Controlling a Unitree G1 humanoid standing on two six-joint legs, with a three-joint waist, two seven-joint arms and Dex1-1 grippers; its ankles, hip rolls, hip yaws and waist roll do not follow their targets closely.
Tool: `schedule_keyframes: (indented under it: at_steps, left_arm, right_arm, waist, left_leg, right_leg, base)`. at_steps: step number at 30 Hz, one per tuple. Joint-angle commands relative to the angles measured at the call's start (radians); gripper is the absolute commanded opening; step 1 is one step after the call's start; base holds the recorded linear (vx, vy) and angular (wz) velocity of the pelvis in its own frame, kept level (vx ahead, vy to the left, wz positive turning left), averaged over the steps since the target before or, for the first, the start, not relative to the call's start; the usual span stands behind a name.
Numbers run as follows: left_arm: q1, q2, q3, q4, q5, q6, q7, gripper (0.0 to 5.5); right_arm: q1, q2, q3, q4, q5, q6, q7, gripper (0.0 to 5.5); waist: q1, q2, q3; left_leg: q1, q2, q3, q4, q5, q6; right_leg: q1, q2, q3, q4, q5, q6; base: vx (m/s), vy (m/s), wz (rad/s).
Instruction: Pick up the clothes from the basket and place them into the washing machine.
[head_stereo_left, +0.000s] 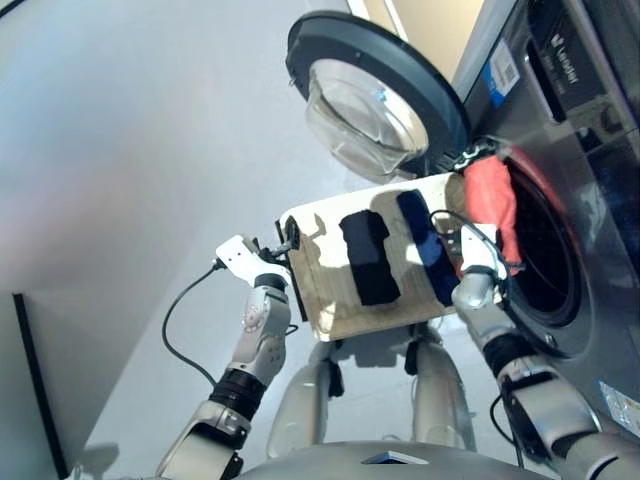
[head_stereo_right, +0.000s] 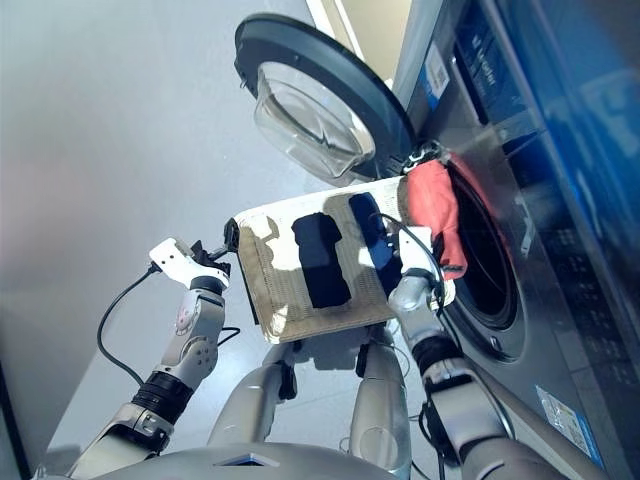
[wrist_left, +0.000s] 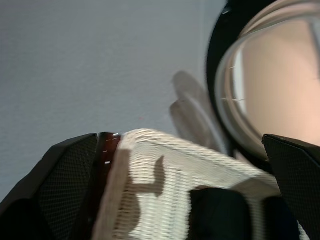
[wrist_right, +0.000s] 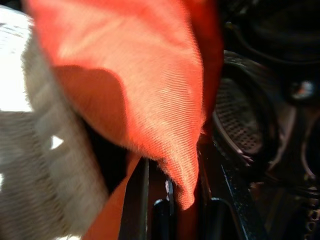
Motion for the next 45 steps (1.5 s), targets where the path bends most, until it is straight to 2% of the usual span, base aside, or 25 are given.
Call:
schedule_keyframes:
  at_steps: [1, 2, 5, 10, 15, 20, 21, 22, 23, 25, 26, 29, 31, 35, 39, 41, 43, 45]
  left_arm:
    - [-0.033, 0.060, 0.018, -0.074, 0.029, -0.061, 0.003, 5.50]
    - [-0.038, 0.067, 0.022, -0.081, 0.030, -0.059, 0.005, 5.50]
    - [-0.047, 0.070, 0.033, -0.074, 0.032, -0.054, 0.009, 5.50]
    - [-0.049, 0.083, 0.041, -0.084, 0.031, -0.049, 0.011, 5.50]
    - [-0.038, 0.086, 0.051, -0.089, 0.012, -0.033, 0.002, 5.50]
    - [-0.043, 0.084, 0.059, -0.062, 0.016, -0.033, 0.012, 5.50]
    - [-0.045, 0.082, 0.061, -0.055, 0.018, -0.034, 0.012, 5.50]
    - [-0.047, 0.079, 0.064, -0.042, 0.025, -0.036, 0.014, 5.50]
    - [-0.055, 0.081, 0.078, -0.024, 0.033, -0.038, 0.012, 5.50]
    - [-0.054, 0.078, 0.082, -0.019, 0.037, -0.040, 0.011, 5.50]
    - [-0.055, 0.073, 0.086, -0.004, 0.037, -0.044, 0.010, 5.50]
    - [-0.050, 0.078, 0.077, 0.009, 0.025, -0.046, -0.009, 5.50]
    - [-0.046, 0.081, 0.072, 0.010, 0.023, -0.041, -0.021, 5.50]
    - [-0.043, 0.103, 0.061, 0.041, 0.079, -0.022, -0.043, 5.50]
    - [-0.097, 0.111, 0.041, 0.114, 0.166, -0.003, -0.040, 5.50]
    - [-0.116, 0.108, 0.032, 0.133, 0.180, 0.000, -0.043, 5.50]
    - [-0.172, 0.101, -0.001, 0.194, 0.218, 0.014, -0.041, 5.50]
    - [-0.207, 0.097, -0.021, 0.197, 0.234, 0.015, -0.032, 5.50]
  right_arm:
    - [-0.118, -0.055, -0.005, 0.061, 0.049, 0.001, -0.078, 0.00]
    - [-0.144, -0.080, -0.014, 0.082, 0.061, 0.003, -0.079, 0.00]
    - [-0.179, -0.111, -0.027, 0.098, 0.049, 0.028, -0.118, 0.00]
    - [-0.250, -0.228, -0.076, 0.210, 0.114, 0.060, -0.153, 0.00]
    - [-0.286, -0.364, -0.100, 0.212, 0.101, 0.114, -0.215, 0.00]
    - [-0.291, -0.392, -0.120, 0.155, 0.094, 0.126, -0.244, 0.00]
    - [-0.289, -0.384, -0.120, 0.126, 0.090, 0.118, -0.243, 1.55]
    - [-0.279, -0.373, -0.111, 0.094, 0.078, 0.108, -0.221, 5.00]
    - [-0.248, -0.357, -0.076, -0.008, 0.042, 0.072, -0.138, 5.50]
    - [-0.212, -0.342, -0.085, -0.077, 0.031, 0.050, -0.125, 5.50]
    - [-0.166, -0.311, -0.111, -0.119, 0.122, -0.035, -0.049, 5.50]
    - [-0.146, -0.286, -0.099, -0.070, 0.232, -0.107, 0.061, 5.50]
    - [-0.153, -0.287, -0.069, -0.032, 0.240, -0.110, 0.097, 5.50]
    - [-0.115, -0.212, -0.024, -0.078, 0.370, -0.200, 0.257, 5.50]
    - [-0.064, -0.154, 0.044, -0.172, 0.439, -0.234, 0.398, 5.50]
    - [-0.056, -0.149, 0.067, -0.204, 0.434, -0.234, 0.421, 5.50]
    - [-0.040, -0.136, 0.160, -0.310, 0.319, -0.221, 0.440, 5.50]
    - [-0.016, -0.120, 0.186, -0.388, 0.283, -0.222, 0.445, 5.50]
  waist:
    - [0.011, -0.027, 0.014]
    - [0.016, -0.022, 0.014]
    - [0.017, -0.021, 0.020]
    - [0.017, -0.021, 0.019]
    - [0.011, -0.024, 0.006]
    - [0.003, -0.030, -0.007]
    - [0.001, -0.032, -0.009]
    - [-0.002, -0.035, -0.011]
    - [-0.011, -0.043, -0.013]
    - [-0.017, -0.048, -0.013]
    - [-0.026, -0.054, -0.013]
    - [-0.028, -0.061, -0.015]
    - [-0.027, -0.063, -0.015]
    - [-0.029, -0.072, -0.020]
    - [-0.031, -0.079, -0.015]
    - [-0.034, -0.082, -0.013]
    - [-0.038, -0.083, -0.011]
    - [-0.041, -0.083, -0.009]
  left_leg:
    - [-0.071, -0.068, -0.041, 0.095, -0.065, 0.012]
    - [-0.087, -0.066, -0.053, 0.111, -0.096, 0.007]
    - [-0.160, -0.065, -0.052, 0.161, -0.113, 0.012]
    - [-0.266, -0.058, -0.055, 0.225, -0.138, 0.021]
    - [-0.315, -0.056, -0.058, 0.236, -0.146, 0.023]
    - [-0.310, -0.056, -0.059, 0.217, -0.145, 0.020]
    - [-0.305, -0.055, -0.057, 0.212, -0.145, 0.018]
    - [-0.299, -0.056, -0.054, 0.203, -0.143, 0.017]
    - [-0.292, -0.056, -0.052, 0.194, -0.140, 0.015]
    - [-0.284, -0.055, -0.051, 0.185, -0.137, 0.013]
    - [-0.274, -0.054, -0.052, 0.175, -0.136, 0.010]
    - [-0.250, -0.053, -0.055, 0.161, -0.128, 0.005]
    - [-0.235, -0.052, -0.053, 0.154, -0.126, 0.003]
    - [-0.187, -0.051, -0.051, 0.132, -0.115, -0.004]
    - [-0.148, -0.050, -0.049, 0.112, -0.105, -0.009]
    - [-0.142, -0.050, -0.050, 0.111, -0.104, -0.009]
    - [-0.128, -0.052, -0.045, 0.114, -0.103, -0.008]
    - [-0.124, -0.053, -0.042, 0.118, -0.105, -0.007]
  right_leg:
    - [0.005, 0.024, -0.006, -0.108, 0.103, 0.046]
    - [-0.012, 0.028, 0.007, -0.089, 0.077, 0.054]
    - [-0.082, 0.025, 0.018, -0.044, 0.065, 0.048]
    - [-0.189, 0.015, 0.027, 0.025, 0.049, 0.044]
    - [-0.248, 0.013, 0.038, 0.045, 0.041, 0.045]
    - [-0.249, 0.015, 0.040, 0.040, 0.039, 0.045]
    - [-0.247, 0.016, 0.039, 0.036, 0.040, 0.046]
    - [-0.244, 0.019, 0.040, 0.032, 0.042, 0.046]
    - [-0.237, 0.023, 0.042, 0.022, 0.046, 0.046]
    - [-0.229, 0.025, 0.042, 0.013, 0.049, 0.047]
    - [-0.218, 0.028, 0.040, -0.002, 0.053, 0.049]
    - [-0.190, 0.032, 0.035, -0.025, 0.060, 0.051]
    - [-0.174, 0.033, 0.033, -0.036, 0.063, 0.051]
    - [-0.123, 0.040, 0.028, -0.073, 0.074, 0.052]
    - [-0.086, 0.044, 0.025, -0.097, 0.081, 0.054]
    - [-0.076, 0.044, 0.023, -0.100, 0.082, 0.054]
    - [-0.065, 0.045, 0.026, -0.098, 0.082, 0.053]
    - [-0.061, 0.044, 0.027, -0.097, 0.082, 0.053]
  base:
    - [0.000, 0.000, 0.000]
    - [0.051, 0.026, 0.095]
    - [-0.017, -0.002, 0.017]
    - [0.000, 0.000, 0.000]
    - [0.000, 0.000, 0.000]
    - [0.000, 0.000, 0.000]
    - [0.000, 0.000, 0.000]
    - [0.000, 0.000, 0.000]
    - [0.000, 0.000, 0.000]
    - [0.000, 0.000, 0.000]
    - [0.000, 0.000, 0.000]
    - [0.000, 0.000, 0.000]
    - [0.000, 0.000, 0.000]
    - [0.000, 0.000, 0.000]
    - [0.000, 0.000, 0.000]
    - [0.000, 0.000, 0.000]
    - [0.000, 0.000, 0.000]
    - [0.000, 0.000, 0.000]
